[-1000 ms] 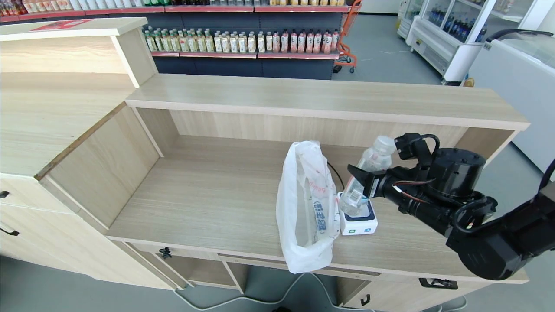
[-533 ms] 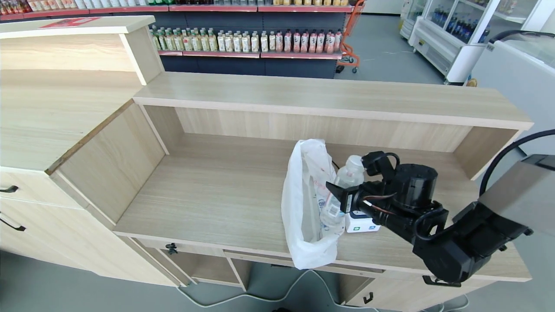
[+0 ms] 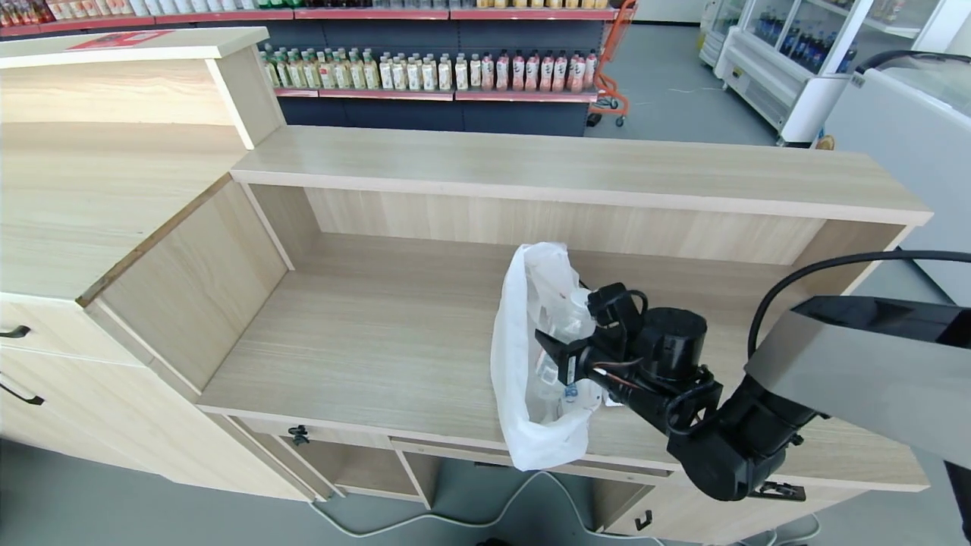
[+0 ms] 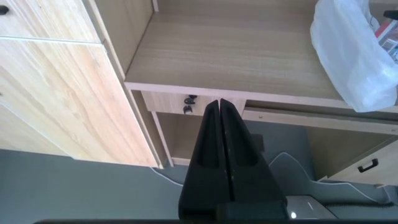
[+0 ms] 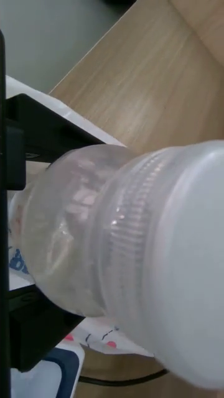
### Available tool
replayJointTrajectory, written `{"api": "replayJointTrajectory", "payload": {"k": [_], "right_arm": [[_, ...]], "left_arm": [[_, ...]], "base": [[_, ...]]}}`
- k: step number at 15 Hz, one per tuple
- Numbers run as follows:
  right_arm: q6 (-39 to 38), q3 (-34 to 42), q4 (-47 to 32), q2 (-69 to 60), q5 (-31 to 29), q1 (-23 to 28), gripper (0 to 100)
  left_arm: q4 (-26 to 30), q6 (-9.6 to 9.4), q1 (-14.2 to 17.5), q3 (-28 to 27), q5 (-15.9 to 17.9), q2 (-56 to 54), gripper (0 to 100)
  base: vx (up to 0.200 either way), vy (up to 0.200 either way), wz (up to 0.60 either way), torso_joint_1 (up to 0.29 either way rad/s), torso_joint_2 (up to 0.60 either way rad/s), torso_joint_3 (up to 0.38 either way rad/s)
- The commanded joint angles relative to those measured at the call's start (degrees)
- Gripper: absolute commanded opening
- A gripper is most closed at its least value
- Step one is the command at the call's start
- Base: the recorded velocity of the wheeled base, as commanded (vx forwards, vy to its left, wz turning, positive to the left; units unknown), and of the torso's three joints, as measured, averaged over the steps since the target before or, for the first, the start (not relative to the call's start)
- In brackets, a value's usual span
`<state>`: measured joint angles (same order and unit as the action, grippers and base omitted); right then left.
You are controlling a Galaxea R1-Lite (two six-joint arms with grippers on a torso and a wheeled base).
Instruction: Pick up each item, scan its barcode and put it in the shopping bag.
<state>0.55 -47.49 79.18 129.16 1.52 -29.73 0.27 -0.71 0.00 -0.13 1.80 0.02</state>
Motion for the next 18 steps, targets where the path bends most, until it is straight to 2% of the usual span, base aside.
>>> {"api": "replayJointTrajectory", "payload": {"k": [1,3,13,14,18], "right_arm": [[1.12,-0.85,0.71,3.64,-0.03,-0.06,0],[2.35,-2.25,3.88,7.07,0.06,-0.06,0],[4.99,-2.95,5.46,9.88,0.23,-1.12,0],[5.08,-2.78,5.81,9.88,0.23,-1.2,100],[5.78,-2.52,6.16,9.09,0.23,-1.12,100]], "left_arm": [[0.0,0.0,0.0,0.05,-0.05,-0.02,0],[0.0,0.0,0.0,0.05,0.04,-0.02,0],[0.0,0.0,0.0,0.05,-0.05,-0.02,0],[0.0,0.0,0.0,0.05,0.04,0.06,0],[0.0,0.0,0.0,0.05,0.04,-0.02,0]], "base": [[0.0,0.0,0.0,0.0,0.0,0.0],[0.0,0.0,0.0,0.0,0.0,0.0],[0.0,0.0,0.0,0.0,0.0,0.0],[0.0,0.0,0.0,0.0,0.0,0.0],[0.0,0.0,0.0,0.0,0.0,0.0]]}}
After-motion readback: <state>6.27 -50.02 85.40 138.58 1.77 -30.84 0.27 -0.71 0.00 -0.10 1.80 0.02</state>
